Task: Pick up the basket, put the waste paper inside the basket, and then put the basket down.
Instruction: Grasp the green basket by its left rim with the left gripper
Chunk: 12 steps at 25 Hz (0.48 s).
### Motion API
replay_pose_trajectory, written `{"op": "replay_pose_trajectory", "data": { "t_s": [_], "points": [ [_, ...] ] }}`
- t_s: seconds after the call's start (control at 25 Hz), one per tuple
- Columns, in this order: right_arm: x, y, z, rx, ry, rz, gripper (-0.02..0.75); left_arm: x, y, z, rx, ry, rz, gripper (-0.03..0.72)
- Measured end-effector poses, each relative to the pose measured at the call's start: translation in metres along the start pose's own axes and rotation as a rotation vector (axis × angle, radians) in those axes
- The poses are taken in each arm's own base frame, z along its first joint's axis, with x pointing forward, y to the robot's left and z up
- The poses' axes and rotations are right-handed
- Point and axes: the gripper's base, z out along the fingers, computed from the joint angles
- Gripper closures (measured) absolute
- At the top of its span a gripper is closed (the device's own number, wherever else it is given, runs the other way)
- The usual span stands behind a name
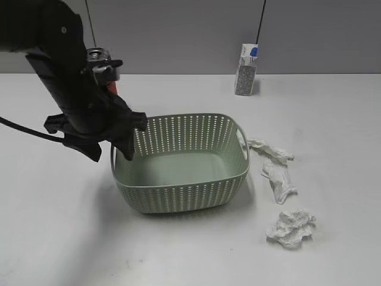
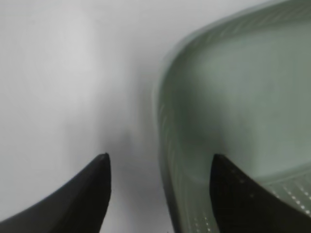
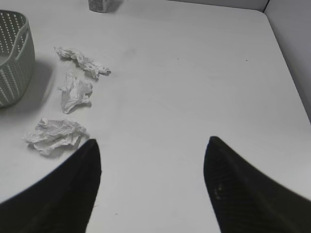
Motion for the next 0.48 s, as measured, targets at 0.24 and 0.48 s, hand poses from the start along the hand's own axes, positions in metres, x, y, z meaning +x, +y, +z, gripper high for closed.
{"op": "replay_pose_trajectory", "data": {
  "t_s": [0.24, 0.48],
  "points": [
    [0.0, 0.0, 0.0, 0.0, 0.0, 0.0, 0.233, -0.005, -0.001, 0.02, 0.018, -0.008, -0.027, 0.214],
    [0.0, 0.0, 0.0, 0.0, 0.0, -0.001, 0.233, -0.007, -0.001, 0.022, 0.02, -0.022, -0.027, 0.463]
  ]
}}
